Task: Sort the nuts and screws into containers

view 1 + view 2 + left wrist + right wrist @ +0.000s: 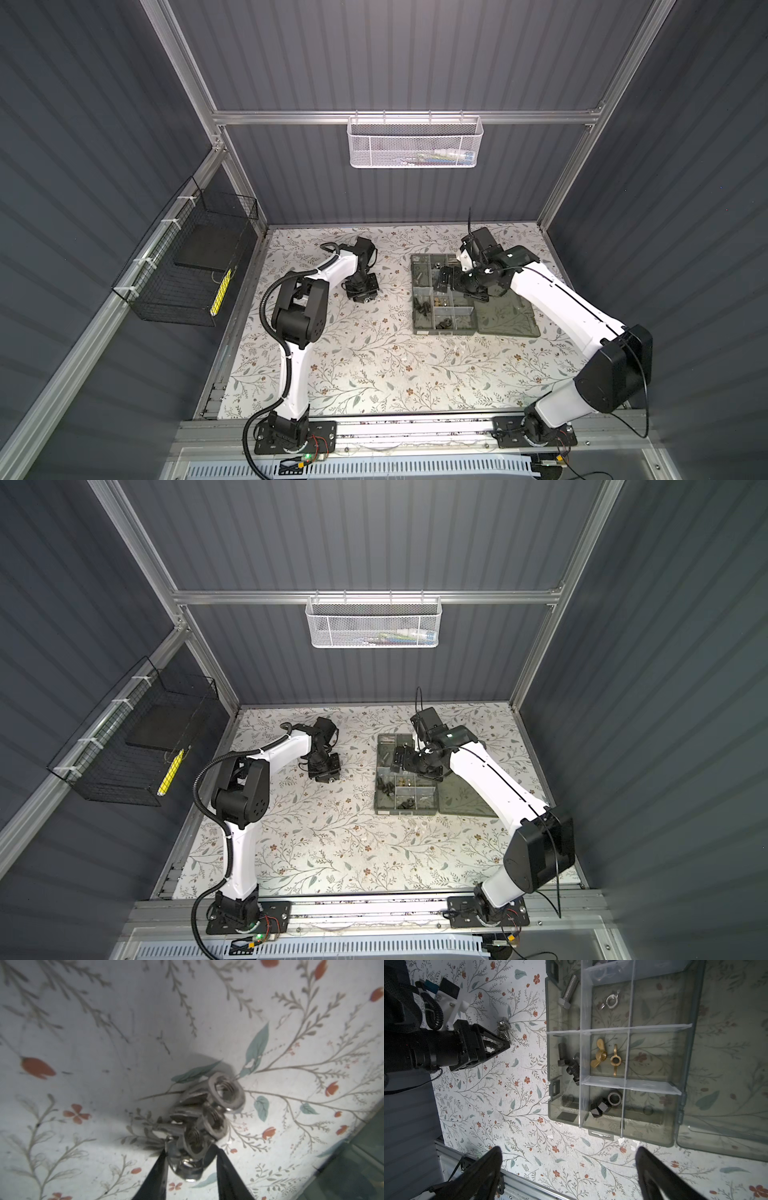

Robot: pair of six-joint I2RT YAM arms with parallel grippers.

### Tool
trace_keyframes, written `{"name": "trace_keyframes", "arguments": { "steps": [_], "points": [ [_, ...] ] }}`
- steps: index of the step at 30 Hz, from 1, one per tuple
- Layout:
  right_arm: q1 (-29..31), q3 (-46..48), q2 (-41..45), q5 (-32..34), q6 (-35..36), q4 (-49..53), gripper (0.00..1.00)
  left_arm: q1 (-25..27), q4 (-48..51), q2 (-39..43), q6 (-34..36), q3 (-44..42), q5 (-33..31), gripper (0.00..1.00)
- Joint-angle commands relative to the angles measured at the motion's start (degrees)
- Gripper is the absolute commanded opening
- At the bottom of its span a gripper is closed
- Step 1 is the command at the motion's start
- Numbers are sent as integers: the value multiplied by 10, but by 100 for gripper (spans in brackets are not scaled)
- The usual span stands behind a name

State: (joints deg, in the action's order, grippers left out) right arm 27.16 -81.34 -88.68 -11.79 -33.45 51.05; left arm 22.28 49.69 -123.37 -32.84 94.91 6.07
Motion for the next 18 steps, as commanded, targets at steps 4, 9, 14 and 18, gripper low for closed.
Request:
{"name": "trace_keyframes", "arguments": {
  "steps": [4,9,14,18],
  "points": [
    [1,0,12,9,-1,12,99,-3,-4,8,-13,0,14,39],
    [1,2,12,8,-2,11,99,-3,-2,-2,-6,4,17,29],
    [1,11,20,10,-3,9,99,-3,9,3,4,13,1,22],
    [0,17,24,10,-3,7,99,-3,18,-1,14,18,-4,19]
  ]
}}
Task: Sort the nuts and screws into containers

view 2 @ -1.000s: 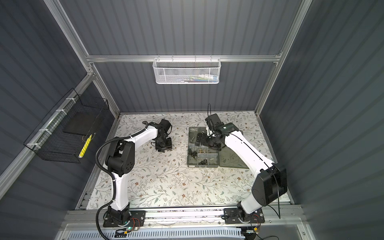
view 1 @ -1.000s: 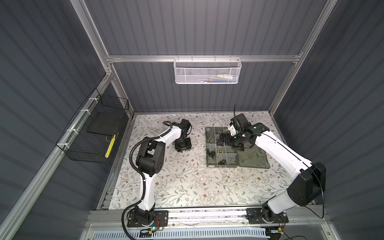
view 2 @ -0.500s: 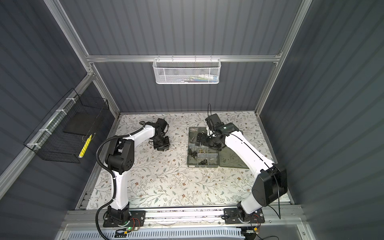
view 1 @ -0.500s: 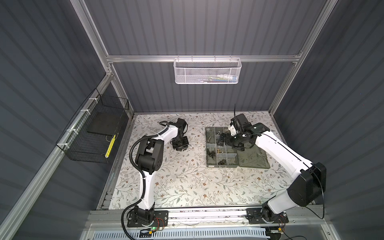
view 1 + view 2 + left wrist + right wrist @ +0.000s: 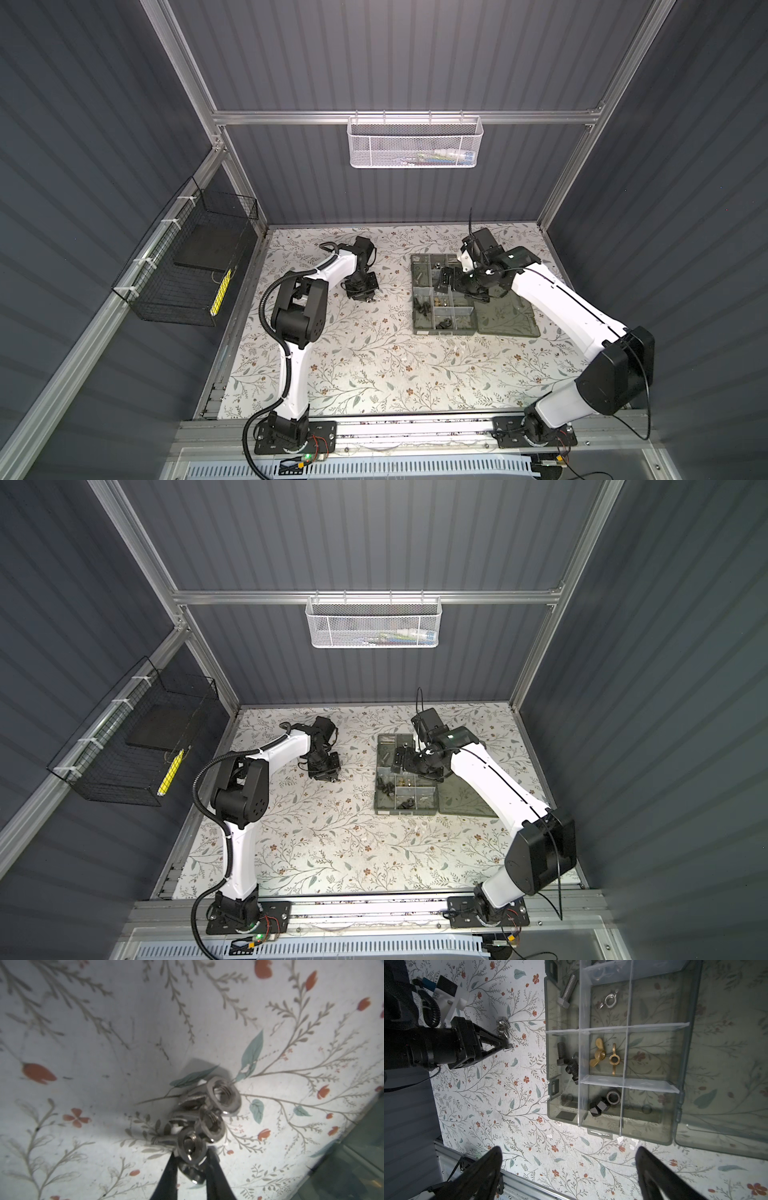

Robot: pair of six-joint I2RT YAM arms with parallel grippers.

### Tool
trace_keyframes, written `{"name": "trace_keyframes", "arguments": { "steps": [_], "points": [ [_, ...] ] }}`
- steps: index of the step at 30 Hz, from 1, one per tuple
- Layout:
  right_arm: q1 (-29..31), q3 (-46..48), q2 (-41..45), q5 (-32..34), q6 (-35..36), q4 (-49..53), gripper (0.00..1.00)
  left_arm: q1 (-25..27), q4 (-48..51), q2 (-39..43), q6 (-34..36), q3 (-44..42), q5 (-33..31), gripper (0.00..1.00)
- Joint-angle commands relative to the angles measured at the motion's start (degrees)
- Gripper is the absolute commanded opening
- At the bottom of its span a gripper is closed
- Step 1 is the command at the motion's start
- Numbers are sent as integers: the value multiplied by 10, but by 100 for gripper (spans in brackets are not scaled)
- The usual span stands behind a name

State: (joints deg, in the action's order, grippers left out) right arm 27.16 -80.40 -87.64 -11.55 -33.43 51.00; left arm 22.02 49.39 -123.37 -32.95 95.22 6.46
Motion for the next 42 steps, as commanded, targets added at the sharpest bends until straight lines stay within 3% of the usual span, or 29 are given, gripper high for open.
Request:
{"name": "trace_keyframes", "arguments": {
  "steps": [1,7,12,20,26,33,42],
  "points": [
    [0,8,14,7,-4,7,99,0,22,-1,16,12,-8,17],
    [-1,9,17,7,-4,7,99,0,24,11,22,-5,-8,6],
    [-2,13,17,3,-6,3,99,0,21,41,22,-31,-6,5],
    [-2,12,19,-4,-12,0,99,6,19,66,5,-21,24,5],
    [-8,12,29,-3,-16,2,99,30,13,54,-8,16,44,7],
    [-11,29,46,-2,-22,2,99,42,-17,28,-20,-4,59,8],
    [-16,45,60,-1,-23,-1,99,50,-25,6,-16,-24,52,20]
  ]
}}
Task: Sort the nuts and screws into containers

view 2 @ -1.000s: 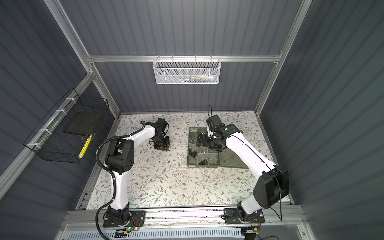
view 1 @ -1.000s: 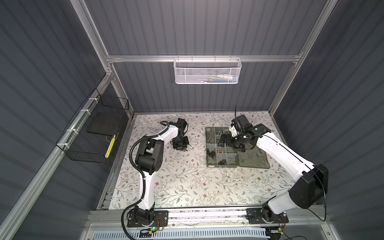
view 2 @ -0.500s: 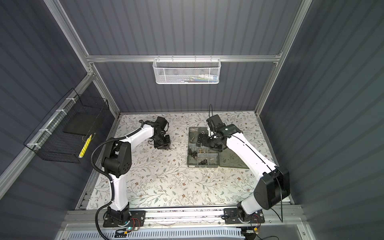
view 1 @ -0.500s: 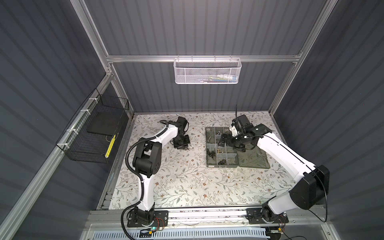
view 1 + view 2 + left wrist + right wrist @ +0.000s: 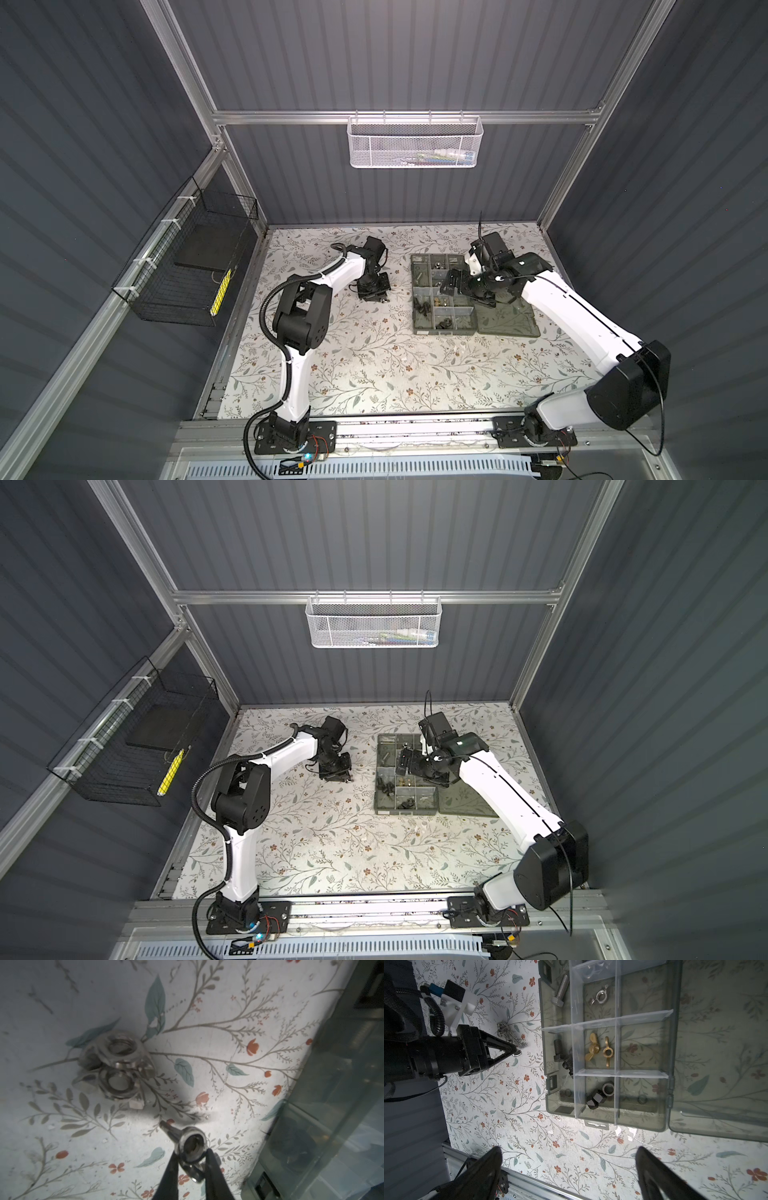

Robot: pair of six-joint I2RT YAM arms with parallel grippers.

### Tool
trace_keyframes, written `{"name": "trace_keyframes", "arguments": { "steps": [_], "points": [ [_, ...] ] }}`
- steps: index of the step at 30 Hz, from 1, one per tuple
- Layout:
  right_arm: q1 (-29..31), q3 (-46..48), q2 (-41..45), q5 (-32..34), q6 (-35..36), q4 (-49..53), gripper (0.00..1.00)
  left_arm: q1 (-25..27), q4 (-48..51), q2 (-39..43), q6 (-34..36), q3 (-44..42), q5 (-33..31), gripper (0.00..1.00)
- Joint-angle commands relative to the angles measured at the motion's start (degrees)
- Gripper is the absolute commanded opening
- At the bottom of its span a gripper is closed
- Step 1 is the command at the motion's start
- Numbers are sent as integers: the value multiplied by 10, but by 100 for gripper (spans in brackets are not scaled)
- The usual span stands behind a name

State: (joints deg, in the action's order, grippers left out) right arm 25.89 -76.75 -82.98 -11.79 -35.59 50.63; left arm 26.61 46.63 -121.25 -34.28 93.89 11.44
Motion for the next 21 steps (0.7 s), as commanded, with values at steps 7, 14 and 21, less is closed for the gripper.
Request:
{"name": "trace_keyframes", "arguments": {
  "steps": [7,14,21],
  "points": [
    [-12,19,25,1,-4,3,99,13,3,-34,3,-20,-6,30],
    [-17,27,31,-2,-5,2,99,15,10,-38,5,-10,-18,35],
    [-18,25,28,-4,-2,1,99,8,44,-43,13,26,-63,39]
  ]
}}
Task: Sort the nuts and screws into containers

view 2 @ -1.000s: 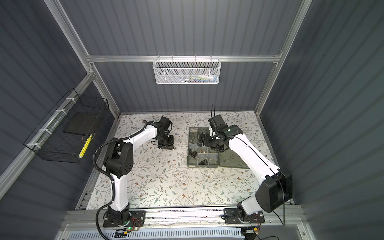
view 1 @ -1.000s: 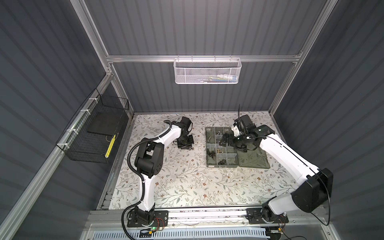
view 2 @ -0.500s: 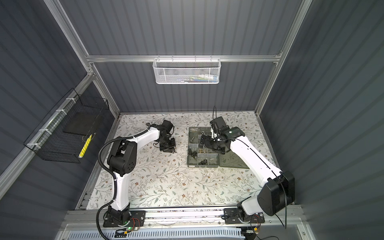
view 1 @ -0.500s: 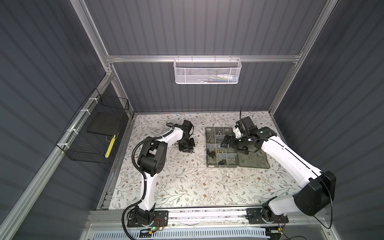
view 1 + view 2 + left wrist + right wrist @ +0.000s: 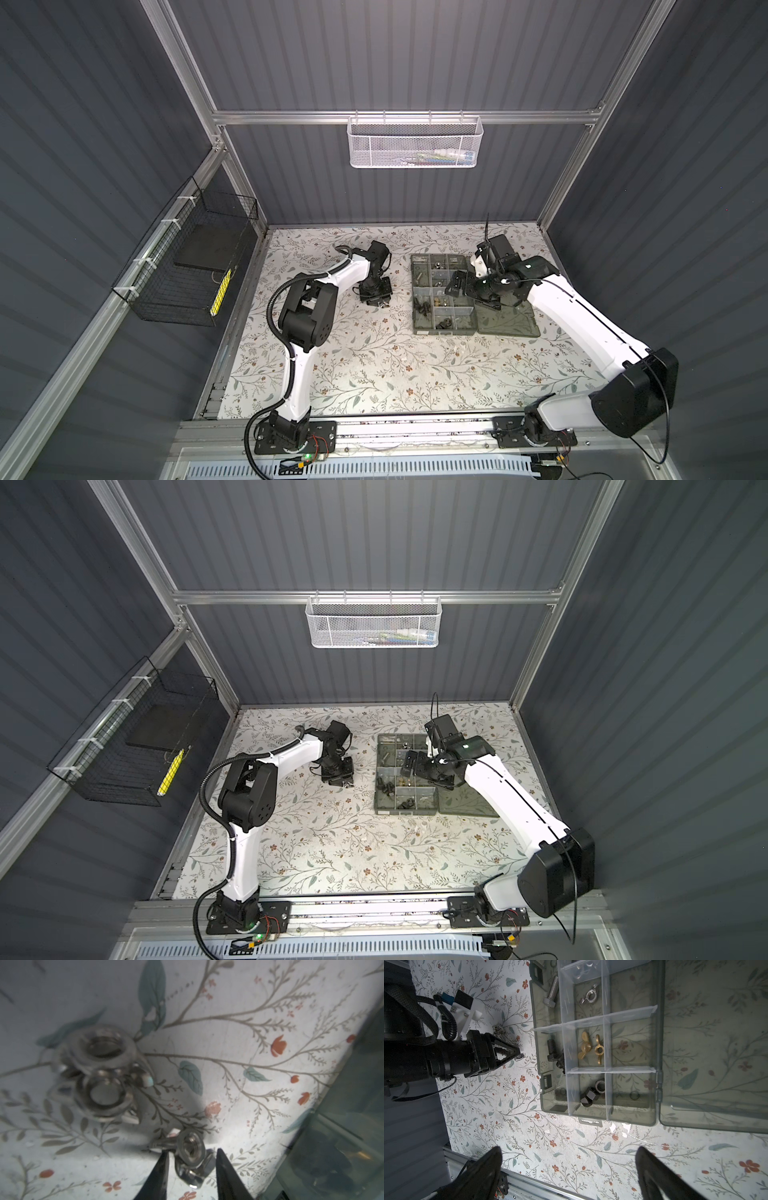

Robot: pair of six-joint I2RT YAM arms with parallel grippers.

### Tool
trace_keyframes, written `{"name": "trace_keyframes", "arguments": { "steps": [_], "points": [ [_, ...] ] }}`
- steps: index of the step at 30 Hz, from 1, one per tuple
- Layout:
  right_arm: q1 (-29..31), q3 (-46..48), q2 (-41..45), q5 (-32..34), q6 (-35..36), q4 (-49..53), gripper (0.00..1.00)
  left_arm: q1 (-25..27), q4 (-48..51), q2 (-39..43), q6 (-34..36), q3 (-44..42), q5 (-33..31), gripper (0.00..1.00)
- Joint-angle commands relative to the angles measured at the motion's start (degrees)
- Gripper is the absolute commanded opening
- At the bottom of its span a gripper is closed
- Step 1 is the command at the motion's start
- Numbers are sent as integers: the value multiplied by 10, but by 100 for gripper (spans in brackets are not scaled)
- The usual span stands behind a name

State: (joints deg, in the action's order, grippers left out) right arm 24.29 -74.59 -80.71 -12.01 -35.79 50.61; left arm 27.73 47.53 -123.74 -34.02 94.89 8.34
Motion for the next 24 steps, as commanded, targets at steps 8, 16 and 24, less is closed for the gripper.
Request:
{"name": "trace_keyframes", "arguments": {
  "steps": [8,16,24],
  "points": [
    [-4,4,5,-3,1,2,99,-12,24,-35,-5,40,-16,32],
    [-8,7,9,-3,5,2,99,-11,22,-46,-9,56,-12,19],
    [-13,9,10,-7,8,1,99,-11,26,-31,-8,55,-8,19]
  ]
}}
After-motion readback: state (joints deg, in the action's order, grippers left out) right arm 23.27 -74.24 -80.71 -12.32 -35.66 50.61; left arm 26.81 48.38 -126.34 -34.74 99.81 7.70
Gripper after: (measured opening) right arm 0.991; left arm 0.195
